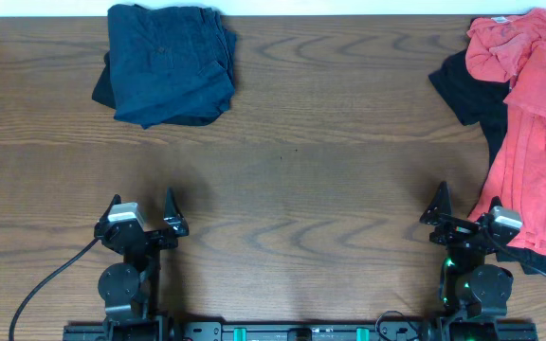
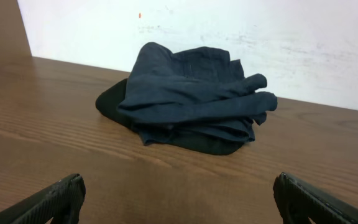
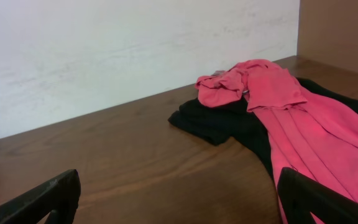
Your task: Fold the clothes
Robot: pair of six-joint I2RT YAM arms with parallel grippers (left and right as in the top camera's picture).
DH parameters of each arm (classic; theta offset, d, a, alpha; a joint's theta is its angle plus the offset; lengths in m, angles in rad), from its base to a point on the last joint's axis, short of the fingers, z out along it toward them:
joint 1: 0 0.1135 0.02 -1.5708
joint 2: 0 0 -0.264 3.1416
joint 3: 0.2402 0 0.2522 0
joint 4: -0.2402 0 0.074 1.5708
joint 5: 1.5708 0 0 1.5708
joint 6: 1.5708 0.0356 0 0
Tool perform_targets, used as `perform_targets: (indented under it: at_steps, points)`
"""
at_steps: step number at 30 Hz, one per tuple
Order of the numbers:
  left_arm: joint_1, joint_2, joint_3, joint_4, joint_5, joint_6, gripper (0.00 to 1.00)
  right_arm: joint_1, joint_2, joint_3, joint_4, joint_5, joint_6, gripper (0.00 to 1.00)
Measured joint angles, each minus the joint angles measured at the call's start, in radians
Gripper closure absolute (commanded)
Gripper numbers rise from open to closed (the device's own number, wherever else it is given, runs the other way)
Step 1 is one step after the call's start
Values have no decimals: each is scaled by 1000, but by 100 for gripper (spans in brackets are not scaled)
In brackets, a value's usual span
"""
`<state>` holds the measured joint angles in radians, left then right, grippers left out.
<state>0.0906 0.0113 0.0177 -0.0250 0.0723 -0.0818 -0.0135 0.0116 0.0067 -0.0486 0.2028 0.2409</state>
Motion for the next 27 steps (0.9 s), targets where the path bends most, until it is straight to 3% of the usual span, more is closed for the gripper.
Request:
perform_targets:
  at_steps: [21,27]
  points:
    - [0,0,0,0,0,0,2,0,0,0,3,0,0,1]
    - [0,0,0,0,0,0,2,0,0,0,97,3,0,1]
